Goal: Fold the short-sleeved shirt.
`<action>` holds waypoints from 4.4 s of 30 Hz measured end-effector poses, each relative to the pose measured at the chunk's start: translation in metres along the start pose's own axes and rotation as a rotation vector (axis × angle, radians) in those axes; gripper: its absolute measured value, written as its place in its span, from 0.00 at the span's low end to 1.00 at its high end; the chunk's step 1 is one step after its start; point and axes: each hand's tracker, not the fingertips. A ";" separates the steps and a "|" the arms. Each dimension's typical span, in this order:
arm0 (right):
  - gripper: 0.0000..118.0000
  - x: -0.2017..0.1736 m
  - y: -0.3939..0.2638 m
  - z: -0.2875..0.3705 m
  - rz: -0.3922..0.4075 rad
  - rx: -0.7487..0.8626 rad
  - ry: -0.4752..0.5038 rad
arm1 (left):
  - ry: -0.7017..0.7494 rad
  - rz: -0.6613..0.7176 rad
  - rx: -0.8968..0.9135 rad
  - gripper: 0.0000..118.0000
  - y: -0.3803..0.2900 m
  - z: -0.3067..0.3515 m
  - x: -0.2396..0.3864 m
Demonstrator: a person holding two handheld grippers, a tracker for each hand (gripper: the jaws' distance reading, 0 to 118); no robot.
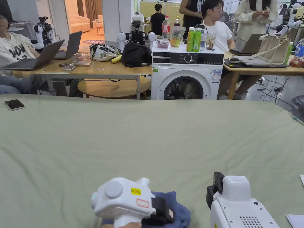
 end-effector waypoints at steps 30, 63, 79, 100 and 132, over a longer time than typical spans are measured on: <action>0.00 -0.034 0.021 -0.020 0.007 0.051 0.012 | 0.597 -0.437 0.964 0.00 -0.062 0.177 -0.013; 0.00 -0.080 -0.050 -0.076 0.068 -0.639 0.204 | 0.104 -0.013 0.476 0.61 -0.057 0.201 -0.100; 0.00 -0.083 -0.051 -0.073 0.077 -0.631 0.203 | -0.189 0.067 0.056 0.64 0.012 0.099 -0.127; 0.00 -0.080 -0.046 -0.058 0.071 -0.543 0.238 | -0.292 0.188 0.184 0.18 -0.016 0.104 -0.153; 0.00 -0.267 0.042 -0.051 0.043 -0.025 0.468 | 0.348 0.400 0.464 0.17 -0.064 0.524 -0.269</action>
